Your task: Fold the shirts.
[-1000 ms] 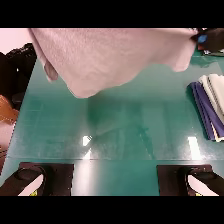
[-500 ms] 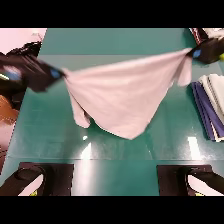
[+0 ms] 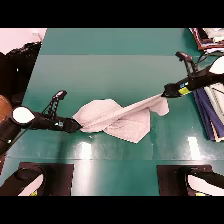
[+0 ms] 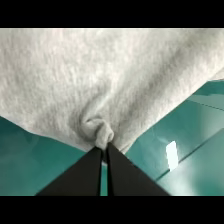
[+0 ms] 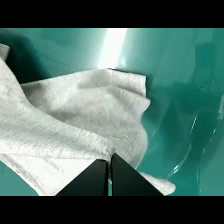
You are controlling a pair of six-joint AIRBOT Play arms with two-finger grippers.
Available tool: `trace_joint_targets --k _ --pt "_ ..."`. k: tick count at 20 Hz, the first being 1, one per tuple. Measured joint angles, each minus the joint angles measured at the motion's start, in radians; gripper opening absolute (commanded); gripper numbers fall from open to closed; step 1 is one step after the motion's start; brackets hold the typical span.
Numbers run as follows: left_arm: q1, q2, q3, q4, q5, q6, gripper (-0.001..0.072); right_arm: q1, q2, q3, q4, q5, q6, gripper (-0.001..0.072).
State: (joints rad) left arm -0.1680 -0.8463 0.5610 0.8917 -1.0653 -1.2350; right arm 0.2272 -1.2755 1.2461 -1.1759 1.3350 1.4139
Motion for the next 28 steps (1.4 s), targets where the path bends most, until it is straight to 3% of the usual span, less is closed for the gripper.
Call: trace_joint_targets --k 1,2,8,13,16,17,19,20,24,28 --pt "0.0 0.0 -0.016 -0.005 0.011 0.003 0.0304 0.0 -0.003 -0.021 -0.001 -0.006 0.0 0.001" --pt "0.0 0.0 -0.028 -0.011 0.018 0.006 0.0418 0.0 -0.004 -0.038 -0.004 -0.014 0.0 0.001" --pt "0.0 0.001 0.011 -0.077 0.015 0.011 0.0418 -0.001 -0.007 -0.079 0.003 -0.031 0.0 0.0011" --pt "0.004 -0.017 0.266 0.168 0.076 -0.078 0.0419 -0.001 0.014 -0.085 0.005 -0.034 0.0 0.0011" --pt "0.034 -0.131 0.395 0.254 0.118 -0.122 0.0419 -0.001 0.048 -0.085 0.005 -0.045 0.0 0.0011" --pt "0.048 -0.187 0.429 0.249 0.12 -0.122 0.0423 -0.001 0.061 -0.085 0.005 -0.048 0.0 0.001" --pt "0.081 -0.323 0.495 0.188 0.093 -0.093 0.0593 -0.001 0.088 -0.085 0.005 -0.051 0.0 0.0011" --pt "0.097 -0.399 0.529 0.134 0.059 -0.064 0.063 -0.001 0.102 -0.085 0.005 -0.053 0.0 0.0011" --pt "0.126 -0.639 0.614 -0.021 -0.089 0.029 0.063 -0.001 0.143 -0.085 0.004 -0.065 0.0 0.0011" --pt "0.095 -0.756 0.639 -0.08 -0.144 0.075 0.0628 -0.001 0.156 -0.085 0.004 -0.074 0.0 0.0011"
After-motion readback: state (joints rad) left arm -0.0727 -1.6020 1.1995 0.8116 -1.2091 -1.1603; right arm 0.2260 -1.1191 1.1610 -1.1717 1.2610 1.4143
